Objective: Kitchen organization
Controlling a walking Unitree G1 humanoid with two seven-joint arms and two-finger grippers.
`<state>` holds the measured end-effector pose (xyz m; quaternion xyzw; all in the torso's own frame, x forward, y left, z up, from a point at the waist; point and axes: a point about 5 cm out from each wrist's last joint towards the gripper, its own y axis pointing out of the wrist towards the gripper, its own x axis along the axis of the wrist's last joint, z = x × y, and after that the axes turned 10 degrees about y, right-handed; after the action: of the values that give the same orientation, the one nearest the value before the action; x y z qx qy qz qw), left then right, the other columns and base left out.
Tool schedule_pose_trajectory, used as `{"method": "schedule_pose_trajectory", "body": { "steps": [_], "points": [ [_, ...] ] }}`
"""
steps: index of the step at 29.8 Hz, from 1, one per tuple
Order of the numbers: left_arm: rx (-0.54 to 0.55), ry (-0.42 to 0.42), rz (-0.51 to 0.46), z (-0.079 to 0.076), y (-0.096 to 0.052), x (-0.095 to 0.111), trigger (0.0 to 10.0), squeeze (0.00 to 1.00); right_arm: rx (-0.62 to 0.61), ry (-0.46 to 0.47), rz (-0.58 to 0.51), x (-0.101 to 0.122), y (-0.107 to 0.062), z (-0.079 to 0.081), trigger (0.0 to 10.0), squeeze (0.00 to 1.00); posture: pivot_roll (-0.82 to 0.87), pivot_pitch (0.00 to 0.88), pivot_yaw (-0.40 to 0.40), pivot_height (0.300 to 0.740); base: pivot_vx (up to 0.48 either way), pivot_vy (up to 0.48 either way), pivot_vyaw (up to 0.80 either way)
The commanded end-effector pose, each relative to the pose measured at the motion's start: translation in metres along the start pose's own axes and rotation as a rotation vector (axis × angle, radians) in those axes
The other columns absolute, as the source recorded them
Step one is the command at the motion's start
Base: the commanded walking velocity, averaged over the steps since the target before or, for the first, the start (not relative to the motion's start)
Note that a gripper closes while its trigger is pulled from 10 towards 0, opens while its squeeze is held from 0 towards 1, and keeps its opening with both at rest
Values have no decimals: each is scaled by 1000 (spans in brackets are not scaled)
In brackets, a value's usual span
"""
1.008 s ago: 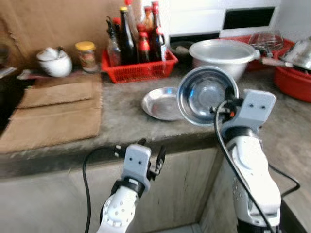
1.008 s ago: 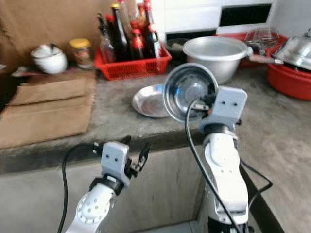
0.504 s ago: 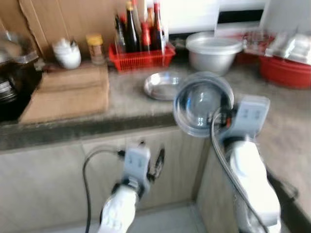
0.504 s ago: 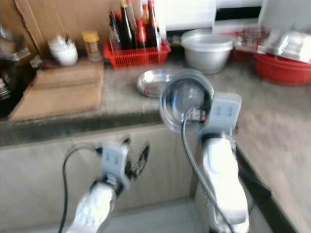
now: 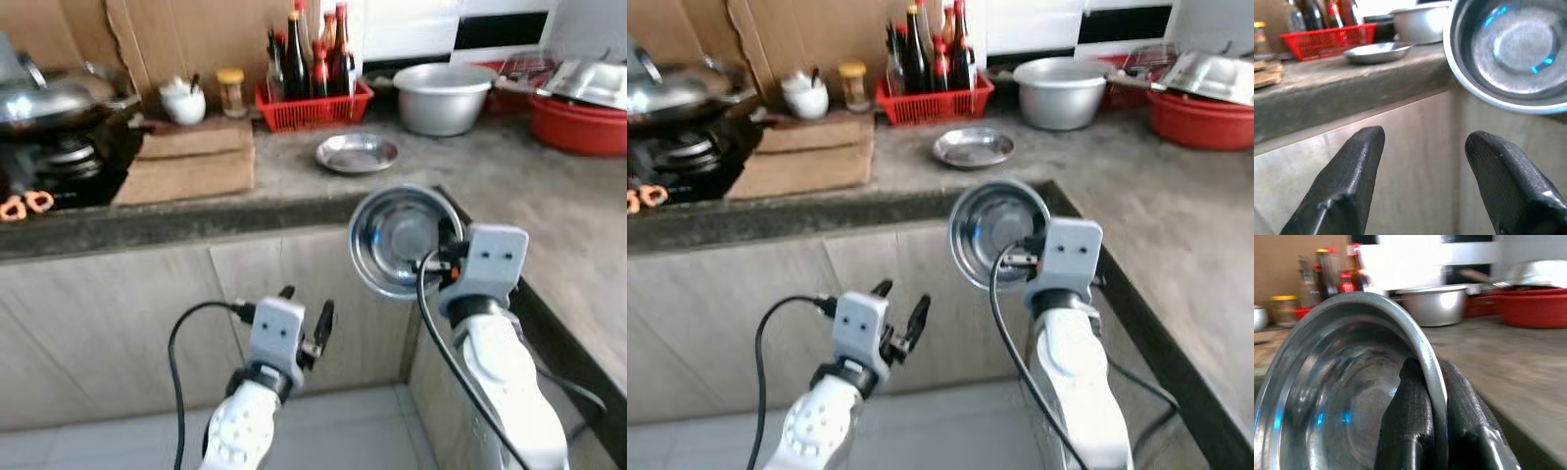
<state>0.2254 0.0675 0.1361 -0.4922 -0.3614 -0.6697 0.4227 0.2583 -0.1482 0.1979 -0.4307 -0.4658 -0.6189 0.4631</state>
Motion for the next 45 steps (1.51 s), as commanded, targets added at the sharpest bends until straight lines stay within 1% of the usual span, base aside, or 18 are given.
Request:
{"method": "schedule_pose_trajectory", "body": {
  "steps": [1, 10, 22, 42, 45],
  "points": [
    [6, 9, 7, 4, -1, -3, 10000, 0, 33, 14, -24, 5, -1, 8, 10000, 0, 94, 0, -11, 740, -330, 0, -800],
    [5, 13, 6, 5, -1, -2, 10000, 0, 34, 10, -31, 7, -1, 8, 10000, 0, 95, 4, -8, 740, -333, 0, -800],
    [19, 15, 4, 8, 0, -2, 10000, 0, 33, 10, -43, 9, 4, 9, 10000, 0, 101, 16, -11, 740, -320, 0, 0],
    [33, -3, -4, 12, 3, 0, 10000, 0, 14, 0, -52, 11, 6, 8, 10000, 0, 102, 18, -9, 740, 0, 0, -800],
    [37, 7, -9, 13, 3, 2, 10000, 0, 13, -1, -55, 11, 7, 8, 10000, 0, 102, 18, -8, 740, 0, 0, -800]
  ]
}}
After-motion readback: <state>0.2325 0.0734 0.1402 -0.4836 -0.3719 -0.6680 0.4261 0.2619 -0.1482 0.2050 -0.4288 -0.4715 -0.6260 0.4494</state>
